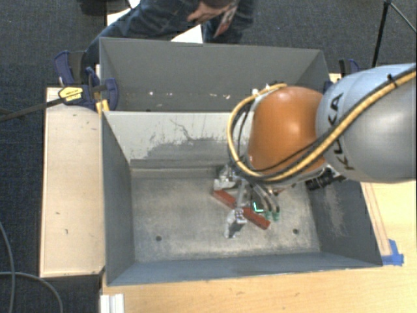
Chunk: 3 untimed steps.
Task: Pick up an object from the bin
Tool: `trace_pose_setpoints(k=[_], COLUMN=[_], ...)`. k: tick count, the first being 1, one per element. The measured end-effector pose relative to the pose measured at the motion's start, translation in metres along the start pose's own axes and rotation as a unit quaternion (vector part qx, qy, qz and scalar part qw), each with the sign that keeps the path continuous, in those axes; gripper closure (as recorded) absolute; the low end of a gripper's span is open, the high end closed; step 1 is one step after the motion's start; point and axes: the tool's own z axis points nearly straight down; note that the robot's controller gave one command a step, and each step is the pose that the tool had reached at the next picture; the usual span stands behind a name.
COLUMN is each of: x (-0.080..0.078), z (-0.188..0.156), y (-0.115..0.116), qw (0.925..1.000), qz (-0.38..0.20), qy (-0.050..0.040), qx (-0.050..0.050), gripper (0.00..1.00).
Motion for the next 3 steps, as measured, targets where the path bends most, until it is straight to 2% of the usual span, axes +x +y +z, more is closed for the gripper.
trace_pose_setpoints(k=[1,2,3], x=[-0.002,-0.018,-0.029], z=[-0.004,0.060,0.106], y=[-0.001,-0.050,-0.083], qw=[1.0000,0.9996,0.9995], qz=[0.002,0.026,0.029], qy=[-0.0039,-0.0068,-0.0107], qx=[0.000,-0.001,0.000], gripper=[0.00,0.00,0.00])
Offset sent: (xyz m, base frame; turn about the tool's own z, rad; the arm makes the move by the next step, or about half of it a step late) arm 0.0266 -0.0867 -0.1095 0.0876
